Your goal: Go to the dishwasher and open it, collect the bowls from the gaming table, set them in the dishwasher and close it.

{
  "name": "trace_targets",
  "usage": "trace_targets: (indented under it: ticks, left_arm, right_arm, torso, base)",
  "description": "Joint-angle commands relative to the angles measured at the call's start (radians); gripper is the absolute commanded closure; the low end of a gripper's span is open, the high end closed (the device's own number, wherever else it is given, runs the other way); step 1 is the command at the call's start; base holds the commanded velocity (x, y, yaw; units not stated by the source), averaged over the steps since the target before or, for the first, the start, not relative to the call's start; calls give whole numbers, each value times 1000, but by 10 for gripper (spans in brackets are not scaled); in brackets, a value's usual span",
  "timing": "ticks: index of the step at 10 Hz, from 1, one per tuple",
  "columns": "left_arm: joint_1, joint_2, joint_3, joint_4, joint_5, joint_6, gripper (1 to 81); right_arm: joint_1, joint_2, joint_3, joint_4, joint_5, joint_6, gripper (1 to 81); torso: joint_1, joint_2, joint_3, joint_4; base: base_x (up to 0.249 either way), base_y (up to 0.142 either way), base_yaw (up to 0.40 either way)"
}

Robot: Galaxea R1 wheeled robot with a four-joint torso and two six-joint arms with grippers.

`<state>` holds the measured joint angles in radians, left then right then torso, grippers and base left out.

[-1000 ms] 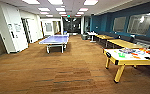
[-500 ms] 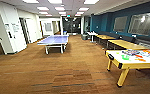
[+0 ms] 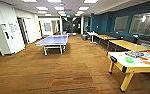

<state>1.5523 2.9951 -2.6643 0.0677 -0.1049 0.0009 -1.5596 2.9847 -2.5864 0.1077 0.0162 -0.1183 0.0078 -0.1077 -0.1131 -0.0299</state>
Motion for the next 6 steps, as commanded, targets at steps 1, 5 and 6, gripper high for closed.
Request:
trace_targets:
  ticks: [1,5,6]
  left_arm:
    - [-44,-2,3,-3,48,7,10]
    - [-44,-2,3,-3,48,7,10]
    - [-44,-4,3,-3,48,8,10]
  right_arm:
    - [46,1,3,3,-58,-1,10]
    - [48,4,3,3,-58,-1,10]
    - [48,4,3,3,-59,-1,10]
  torso:
    - [0,0,0,0]
    - [0,0,0,0]
    - [0,0,0,0]
  base:
    - [277,0,0]
    - [277,0,0]
    - [277,0,0]
